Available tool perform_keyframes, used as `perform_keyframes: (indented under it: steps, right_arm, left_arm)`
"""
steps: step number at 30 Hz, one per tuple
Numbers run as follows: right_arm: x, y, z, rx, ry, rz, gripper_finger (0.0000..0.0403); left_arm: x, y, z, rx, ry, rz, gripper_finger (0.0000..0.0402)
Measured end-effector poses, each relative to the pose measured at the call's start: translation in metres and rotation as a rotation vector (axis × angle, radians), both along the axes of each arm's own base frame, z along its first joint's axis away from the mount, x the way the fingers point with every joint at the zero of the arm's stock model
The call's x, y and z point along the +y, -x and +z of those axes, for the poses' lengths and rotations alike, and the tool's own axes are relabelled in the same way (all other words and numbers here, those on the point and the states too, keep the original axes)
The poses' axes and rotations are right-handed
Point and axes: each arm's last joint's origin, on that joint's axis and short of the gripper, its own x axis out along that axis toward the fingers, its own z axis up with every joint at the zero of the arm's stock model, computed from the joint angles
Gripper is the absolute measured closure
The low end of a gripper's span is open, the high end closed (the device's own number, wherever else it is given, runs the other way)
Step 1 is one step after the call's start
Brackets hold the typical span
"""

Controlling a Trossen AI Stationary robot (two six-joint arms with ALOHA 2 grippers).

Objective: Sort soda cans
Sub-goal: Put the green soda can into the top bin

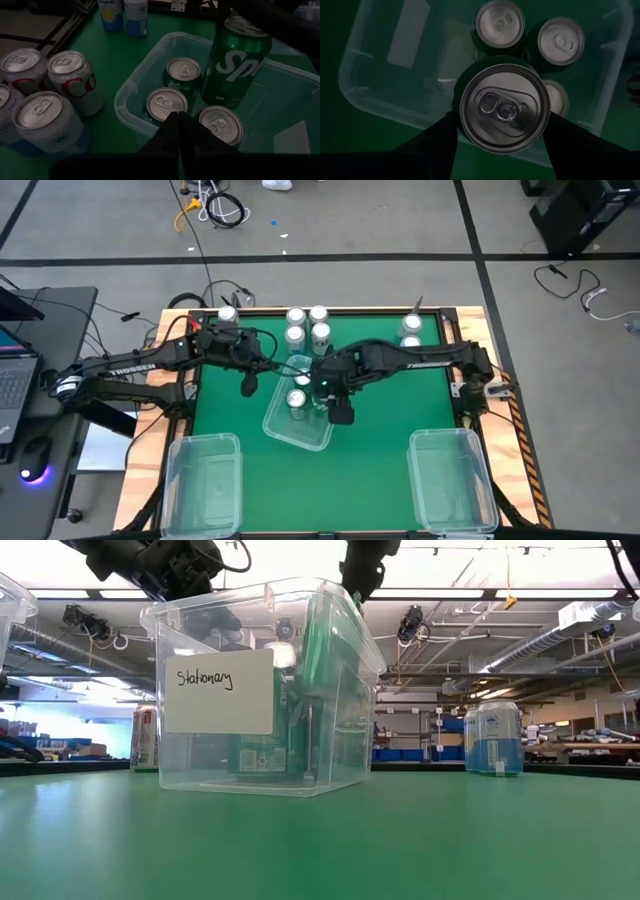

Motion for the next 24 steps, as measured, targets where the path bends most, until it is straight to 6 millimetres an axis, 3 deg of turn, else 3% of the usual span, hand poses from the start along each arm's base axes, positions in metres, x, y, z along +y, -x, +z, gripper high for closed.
perform_keyframes:
  steps: [13,24]
  right_arm:
    - [-0.003,-0.025,-0.050,0.140,0.010,0.017,0.0154]
    - [-0.004,-0.030,-0.058,0.156,0.031,0.041,0.0117]
  left_arm:
    - [-0.001,0.000,-0.001,0.011,0.004,-0.002,0.0400]
    - [-0.001,0.001,-0.002,0.017,0.010,-0.017,0.0400]
